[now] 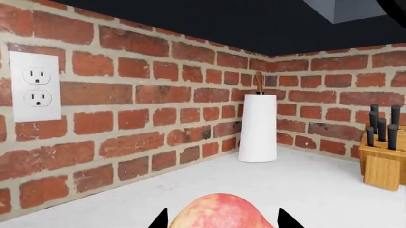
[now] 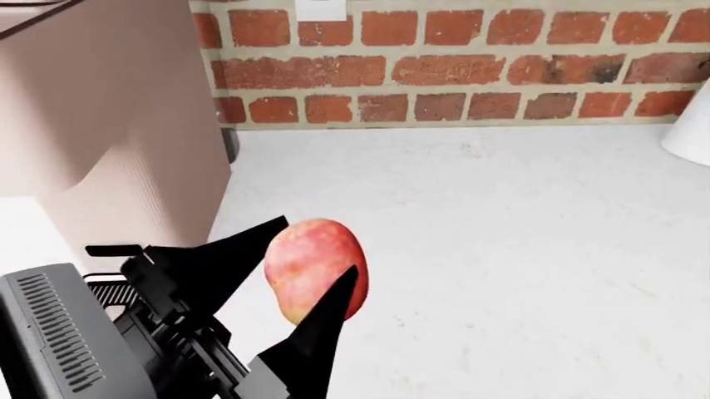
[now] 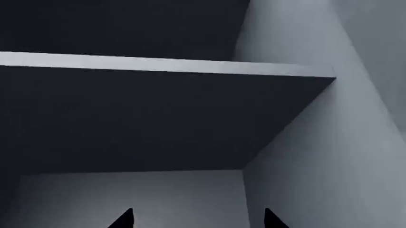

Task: Pick the peach, banana from the counter and place them in the cabinet. Then close the cabinet.

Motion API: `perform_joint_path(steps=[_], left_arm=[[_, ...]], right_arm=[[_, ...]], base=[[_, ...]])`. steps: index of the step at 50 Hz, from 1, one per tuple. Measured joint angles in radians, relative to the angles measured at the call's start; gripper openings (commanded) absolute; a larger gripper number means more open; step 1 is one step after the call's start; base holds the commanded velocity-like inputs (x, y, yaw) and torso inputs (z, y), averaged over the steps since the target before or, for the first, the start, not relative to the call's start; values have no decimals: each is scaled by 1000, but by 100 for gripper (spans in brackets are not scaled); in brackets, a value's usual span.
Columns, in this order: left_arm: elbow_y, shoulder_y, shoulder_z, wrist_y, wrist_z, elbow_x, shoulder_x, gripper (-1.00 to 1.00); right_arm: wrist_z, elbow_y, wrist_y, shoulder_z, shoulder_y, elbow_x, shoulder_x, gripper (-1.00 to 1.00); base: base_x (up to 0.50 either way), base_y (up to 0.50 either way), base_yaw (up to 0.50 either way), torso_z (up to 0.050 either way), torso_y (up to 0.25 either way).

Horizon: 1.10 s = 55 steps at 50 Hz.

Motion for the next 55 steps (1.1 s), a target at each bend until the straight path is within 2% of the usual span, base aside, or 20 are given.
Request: perform_joint_path(steps=[11,25,41,55], left_arm=[[-7,-1,48,44,0,31,-18,-100],[-11,-15,80,63,-8,41,-25,-100],[-15,-16,96,82,-15,49,-30,-100],[-19,-23,105,95,-21,50,-34,-100]], right_arm=[[94,-291,-165,45,-8,-85,111,100],[252,-691,-252,60,-32,-219,260,100],[502,-1162,-237,49,-59,-438,464,100],[640,-1438,-202,29,-126,-547,610,100]], base=[[0,0,0,0,0],[0,0,0,0,0],[0,0,0,0,0],[0,0,0,0,0]])
